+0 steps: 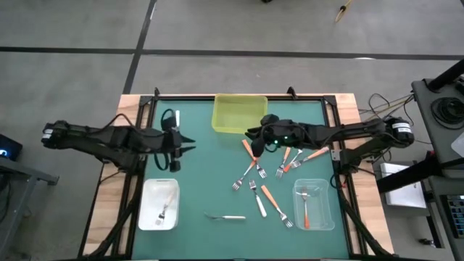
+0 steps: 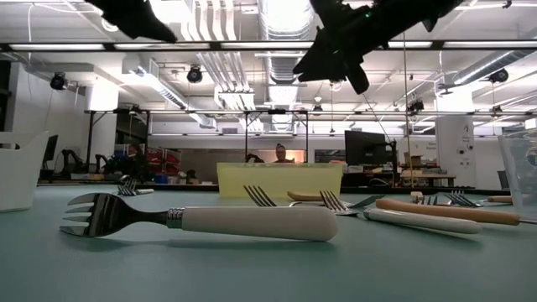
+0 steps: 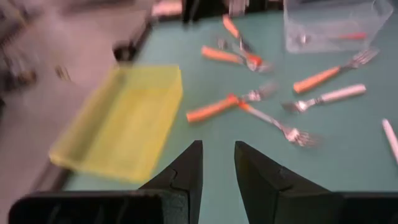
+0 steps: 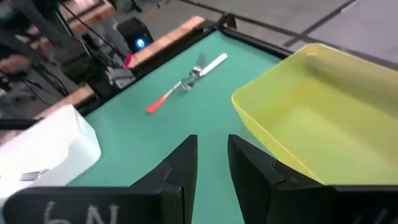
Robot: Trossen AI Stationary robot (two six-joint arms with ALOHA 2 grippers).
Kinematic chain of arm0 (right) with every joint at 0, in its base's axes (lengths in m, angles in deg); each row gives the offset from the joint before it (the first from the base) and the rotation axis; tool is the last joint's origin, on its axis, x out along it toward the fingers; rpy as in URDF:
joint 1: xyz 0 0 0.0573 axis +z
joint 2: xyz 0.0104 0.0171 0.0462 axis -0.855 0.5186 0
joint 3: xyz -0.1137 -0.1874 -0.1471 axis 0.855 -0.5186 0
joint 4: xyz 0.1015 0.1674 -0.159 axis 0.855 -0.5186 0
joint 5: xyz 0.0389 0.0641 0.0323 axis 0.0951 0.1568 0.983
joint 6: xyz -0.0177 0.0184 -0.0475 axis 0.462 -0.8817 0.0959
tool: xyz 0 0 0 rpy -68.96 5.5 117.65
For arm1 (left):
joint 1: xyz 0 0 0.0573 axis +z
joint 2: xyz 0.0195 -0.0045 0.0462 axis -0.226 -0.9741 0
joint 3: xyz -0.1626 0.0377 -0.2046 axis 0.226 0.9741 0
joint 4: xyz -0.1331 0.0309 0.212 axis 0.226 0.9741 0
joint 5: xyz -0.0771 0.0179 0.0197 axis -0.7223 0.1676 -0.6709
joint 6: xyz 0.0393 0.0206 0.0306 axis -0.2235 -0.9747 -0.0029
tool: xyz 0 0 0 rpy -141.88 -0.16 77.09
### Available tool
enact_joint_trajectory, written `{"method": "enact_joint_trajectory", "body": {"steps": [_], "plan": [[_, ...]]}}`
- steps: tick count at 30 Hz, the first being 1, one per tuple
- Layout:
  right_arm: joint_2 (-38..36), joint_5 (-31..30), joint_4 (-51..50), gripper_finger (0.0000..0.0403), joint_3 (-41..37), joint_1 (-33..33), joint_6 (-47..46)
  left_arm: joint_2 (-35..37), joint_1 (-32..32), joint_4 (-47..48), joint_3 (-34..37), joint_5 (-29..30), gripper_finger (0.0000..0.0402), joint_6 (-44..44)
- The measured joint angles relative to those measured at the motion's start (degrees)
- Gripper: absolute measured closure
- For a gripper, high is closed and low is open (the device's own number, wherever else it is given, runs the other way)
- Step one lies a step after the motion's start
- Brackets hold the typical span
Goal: Sort silverware by color (type)
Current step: Put the yellow fork into the yellow bin
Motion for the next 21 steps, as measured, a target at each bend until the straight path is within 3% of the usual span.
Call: {"method": "enact_joint_trajectory", "body": {"steps": [9, 21], "plan": [[8.65, -0.07, -19.44, 0.0322, 13.84, 0.0, -1.27, 3.11, 3.47, -6.11, 2.02, 0.03, 0.0326, -9.05], [23.89, 0.26, -48.71, 0.0321, 35.09, 0.02, -1.26, 15.43, 4.92, -11.65, 7.72, 0.03, 0.0326, -11.99]]}}
